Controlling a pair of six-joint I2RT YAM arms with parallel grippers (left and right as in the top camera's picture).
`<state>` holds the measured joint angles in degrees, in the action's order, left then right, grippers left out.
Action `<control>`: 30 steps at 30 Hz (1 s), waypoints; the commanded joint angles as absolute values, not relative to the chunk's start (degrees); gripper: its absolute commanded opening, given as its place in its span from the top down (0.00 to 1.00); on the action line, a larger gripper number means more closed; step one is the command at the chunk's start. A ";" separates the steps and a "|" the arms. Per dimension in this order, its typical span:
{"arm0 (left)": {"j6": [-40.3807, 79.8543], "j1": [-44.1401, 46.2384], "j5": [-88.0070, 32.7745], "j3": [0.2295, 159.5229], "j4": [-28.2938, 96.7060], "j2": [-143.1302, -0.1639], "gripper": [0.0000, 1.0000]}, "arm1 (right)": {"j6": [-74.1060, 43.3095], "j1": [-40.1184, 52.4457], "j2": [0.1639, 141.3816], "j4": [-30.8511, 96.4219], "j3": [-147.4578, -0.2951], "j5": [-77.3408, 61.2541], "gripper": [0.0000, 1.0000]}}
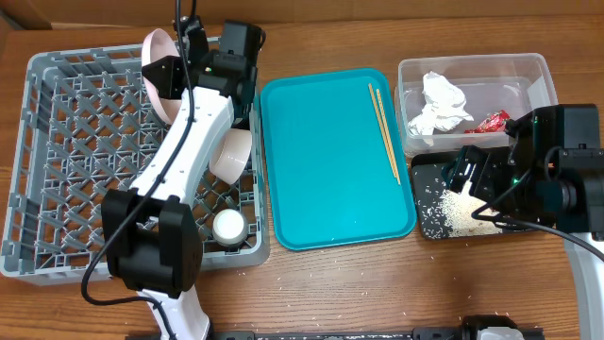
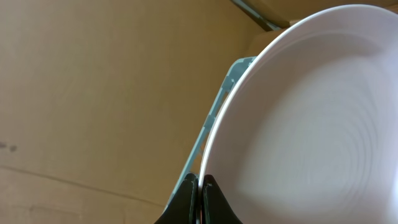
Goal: Sort waste into correct bins and load items into the dishwasher
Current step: 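Lift the white plate and stand it upright in the rack's back row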
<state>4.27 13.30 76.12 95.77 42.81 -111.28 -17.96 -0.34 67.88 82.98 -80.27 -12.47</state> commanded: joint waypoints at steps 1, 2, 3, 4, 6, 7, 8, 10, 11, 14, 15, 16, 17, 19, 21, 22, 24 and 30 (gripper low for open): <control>4.82 11.81 73.93 96.47 41.15 -112.86 0.96 | -17.74 -0.34 67.61 82.65 -81.38 -12.03 0.00; 4.67 11.64 71.61 96.47 41.04 -113.19 0.96 | -17.74 -0.34 67.61 82.65 -81.38 -12.03 0.00; 4.67 11.55 69.17 96.47 41.04 -113.54 0.96 | -17.74 -0.34 67.61 82.65 -81.38 -12.03 0.00; 4.67 11.53 67.90 96.47 40.88 -113.80 0.96 | -17.74 -0.34 67.61 82.65 -81.38 -12.03 0.00; 4.71 11.55 65.91 96.47 39.83 -114.50 0.96 | -17.74 -0.34 67.61 82.65 -81.38 -12.03 0.00; 4.69 11.57 65.93 96.47 39.38 -114.65 0.96 | -17.74 -0.34 67.61 82.65 -81.38 -12.03 0.00; 4.69 11.60 65.93 96.47 38.94 -114.65 0.94 | -17.74 -0.34 67.61 82.65 -81.38 -12.03 0.00; 4.69 11.57 65.49 96.47 38.35 -114.65 0.53 | -17.74 -0.34 67.61 82.65 -81.38 -12.03 0.00; 4.69 11.53 65.52 96.49 38.22 -114.65 0.38 | -17.74 -0.34 67.61 82.65 -81.38 -12.03 0.00; 4.73 11.55 65.45 96.49 38.50 -114.65 0.00 | -17.74 -0.34 67.61 82.65 -81.38 -12.03 0.00; 4.78 11.66 65.21 96.49 38.92 -114.63 0.00 | -17.74 -0.34 67.61 82.65 -81.38 -12.03 0.00; 5.91 12.32 64.34 96.49 39.59 -114.28 0.00 | -17.74 -0.34 67.61 82.65 -81.38 -12.03 0.00; 7.03 12.82 63.24 96.51 40.38 -113.84 0.00 | -17.74 -0.34 67.61 82.65 -81.38 -12.03 0.00; 9.17 13.50 59.40 96.60 42.17 -112.60 0.00 | -17.74 -0.34 67.61 82.65 -81.38 -12.03 0.00; 11.92 13.69 51.00 96.62 44.31 -110.04 0.00 | -17.74 -0.34 67.61 82.67 -81.38 -12.03 0.00; 12.45 13.69 46.52 96.62 45.25 -108.71 0.00 | -17.74 -0.34 67.61 82.65 -81.38 -12.03 0.00; 12.49 13.69 36.53 96.62 47.51 -105.67 0.00 | -17.74 -0.34 67.61 82.65 -81.38 -12.03 0.00; 13.63 15.99 11.55 96.60 56.86 -95.88 0.00 | -17.74 -0.34 67.61 82.65 -81.38 -12.03 0.00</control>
<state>11.05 13.80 30.24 95.77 53.84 -102.10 -17.93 -0.34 67.88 82.96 -80.27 -12.49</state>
